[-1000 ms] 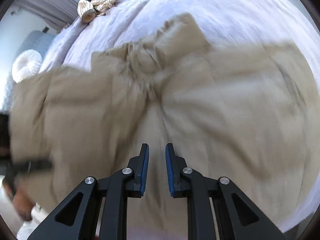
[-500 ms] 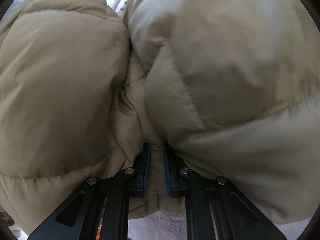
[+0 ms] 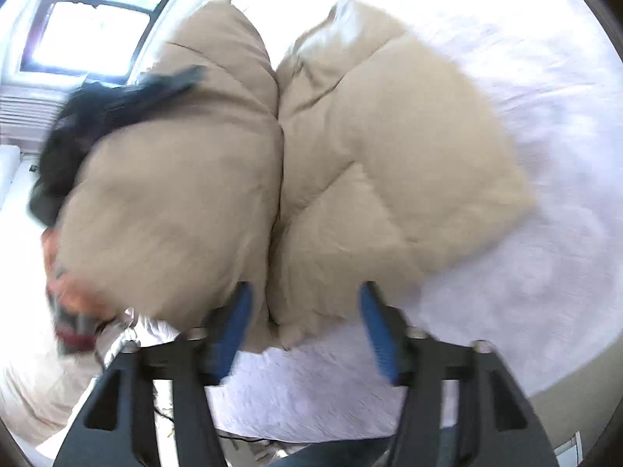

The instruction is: Fold large clothes

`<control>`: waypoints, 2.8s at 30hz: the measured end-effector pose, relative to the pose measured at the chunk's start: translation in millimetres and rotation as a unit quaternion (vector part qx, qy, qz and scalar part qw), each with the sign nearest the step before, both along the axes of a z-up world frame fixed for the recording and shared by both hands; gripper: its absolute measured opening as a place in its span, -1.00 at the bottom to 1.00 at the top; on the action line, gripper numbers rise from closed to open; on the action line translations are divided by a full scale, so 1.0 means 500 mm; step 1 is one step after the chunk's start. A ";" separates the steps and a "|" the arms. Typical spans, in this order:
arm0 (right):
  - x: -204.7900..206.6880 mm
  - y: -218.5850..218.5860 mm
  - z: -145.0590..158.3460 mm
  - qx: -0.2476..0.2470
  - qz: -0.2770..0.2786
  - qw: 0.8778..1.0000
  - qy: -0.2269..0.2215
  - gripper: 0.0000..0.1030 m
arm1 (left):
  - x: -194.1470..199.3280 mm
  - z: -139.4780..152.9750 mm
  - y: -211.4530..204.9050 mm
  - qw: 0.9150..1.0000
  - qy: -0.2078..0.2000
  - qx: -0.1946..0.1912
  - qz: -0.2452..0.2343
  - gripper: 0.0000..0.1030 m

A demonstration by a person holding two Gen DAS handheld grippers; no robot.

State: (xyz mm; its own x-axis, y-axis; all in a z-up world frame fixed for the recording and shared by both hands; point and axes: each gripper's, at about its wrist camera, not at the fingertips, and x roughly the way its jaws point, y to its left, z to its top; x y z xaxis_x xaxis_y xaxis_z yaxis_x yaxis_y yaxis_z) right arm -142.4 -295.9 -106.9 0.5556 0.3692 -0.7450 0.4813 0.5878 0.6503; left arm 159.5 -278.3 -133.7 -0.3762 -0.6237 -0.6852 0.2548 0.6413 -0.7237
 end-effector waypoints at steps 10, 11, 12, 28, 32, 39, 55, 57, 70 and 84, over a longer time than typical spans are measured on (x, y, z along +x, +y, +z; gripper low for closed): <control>0.030 0.062 0.123 -0.125 0.023 0.990 -0.069 0.65 | -0.026 0.066 -0.041 0.995 -0.056 0.057 -0.058 0.54; 0.044 0.059 0.118 -0.135 0.018 0.989 -0.061 0.65 | -0.029 0.082 -0.038 0.995 -0.062 0.052 -0.065 0.55; 0.063 0.050 0.113 -0.145 0.010 0.988 -0.055 0.60 | -0.032 0.108 -0.030 0.994 -0.073 0.040 -0.074 0.55; -0.009 -0.069 -0.038 -0.011 -0.163 0.987 0.014 -0.78 | -0.048 0.068 0.079 0.922 -0.348 0.167 0.002 0.55; -0.015 -0.100 -0.077 0.002 -0.178 0.984 0.021 -0.78 | -0.024 0.040 -0.046 0.912 -0.365 0.183 -0.023 0.55; -0.059 -0.176 -0.071 0.032 -0.233 0.972 0.027 -0.54 | 0.014 0.024 -0.142 0.912 -0.358 0.200 -0.027 0.55; 0.083 -0.134 -0.050 -0.174 -0.036 0.980 0.086 -0.71 | 0.009 -0.003 -0.182 0.910 -0.354 0.214 -0.032 0.55; 0.086 -0.140 -0.073 -0.158 -0.038 0.983 0.087 -0.71 | 0.008 -0.008 -0.189 0.909 -0.353 0.218 -0.032 0.55; 0.128 -0.164 -0.118 -0.126 -0.003 0.985 0.114 -0.71 | -0.032 0.068 -0.144 0.915 -0.331 0.228 -0.034 0.55; 0.183 -0.215 -0.114 -0.088 0.029 0.984 0.152 -0.65 | -0.109 0.116 -0.005 0.933 -0.270 0.236 0.030 0.97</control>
State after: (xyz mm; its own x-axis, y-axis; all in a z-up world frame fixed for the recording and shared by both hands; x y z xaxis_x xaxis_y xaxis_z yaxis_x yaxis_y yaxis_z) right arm -50.8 -403.5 -163.8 0.2799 0.2436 -0.9286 0.5998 0.7109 0.3673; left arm 105.0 -281.0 -75.4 0.1295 -0.2141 -0.9682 0.4533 0.8812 -0.1343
